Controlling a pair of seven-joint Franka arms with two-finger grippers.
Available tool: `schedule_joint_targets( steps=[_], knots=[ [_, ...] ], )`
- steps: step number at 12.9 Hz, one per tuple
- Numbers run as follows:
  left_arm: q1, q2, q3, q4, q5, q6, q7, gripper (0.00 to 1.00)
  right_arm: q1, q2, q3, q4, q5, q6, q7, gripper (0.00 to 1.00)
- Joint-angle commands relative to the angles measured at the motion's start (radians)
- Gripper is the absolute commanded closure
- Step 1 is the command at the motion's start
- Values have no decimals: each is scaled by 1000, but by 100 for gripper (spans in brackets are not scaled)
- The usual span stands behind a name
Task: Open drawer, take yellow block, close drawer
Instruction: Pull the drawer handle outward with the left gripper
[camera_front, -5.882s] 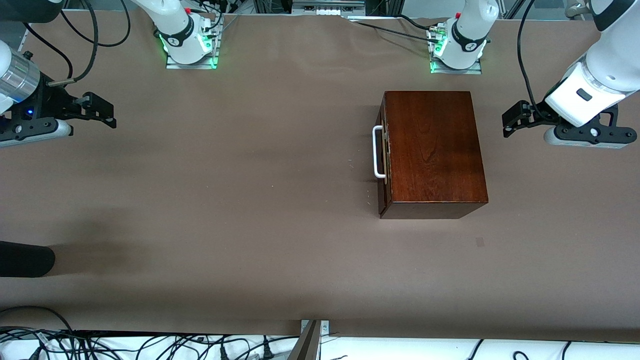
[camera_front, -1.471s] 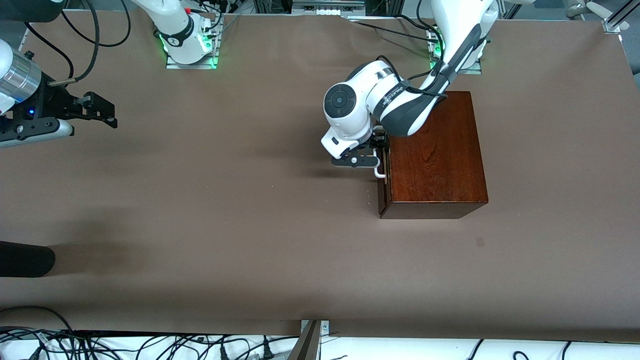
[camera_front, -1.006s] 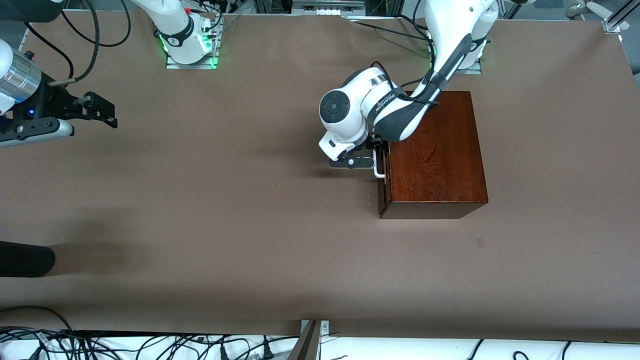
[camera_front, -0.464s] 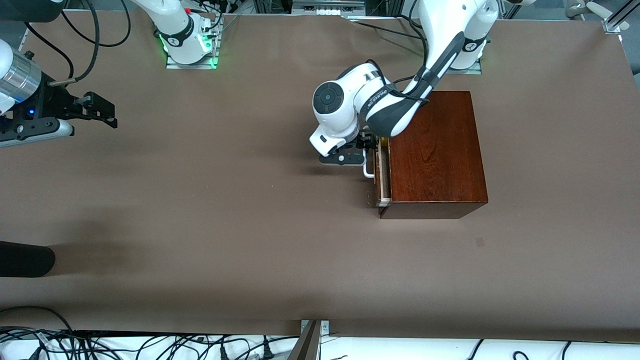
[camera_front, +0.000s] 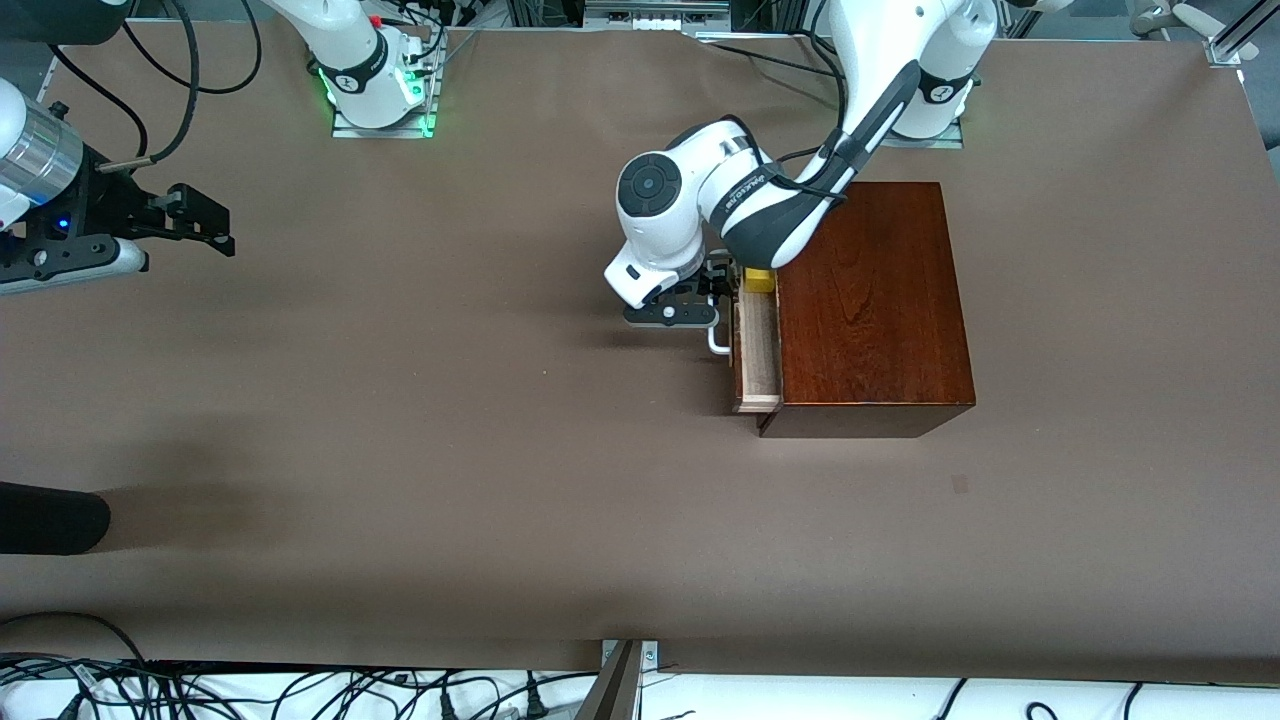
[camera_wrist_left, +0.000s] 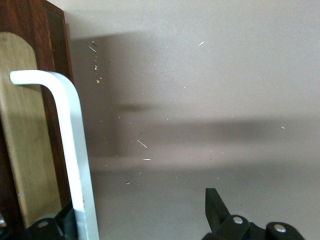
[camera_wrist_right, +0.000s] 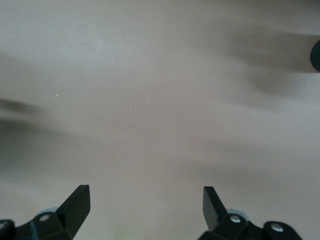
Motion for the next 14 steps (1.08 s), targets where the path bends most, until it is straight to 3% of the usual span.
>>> schedule_joint_targets(
  steps=[1,9,11,14],
  knots=[
    [-45,51,-16,72,-68,68,-21,0,-2,6,4,17,1,-8,11,0],
    [-45,51,-16,157,-104,51,-15,0,-2,12,2,17,1,-4,10,0],
    [-35,4,-18,171,-104,-40,-6,0,-2,12,2,17,1,-4,10,0],
    [-12,-52,-16,283,-103,-265,-1,0,-2,12,2,17,1,-4,10,0]
  ],
)
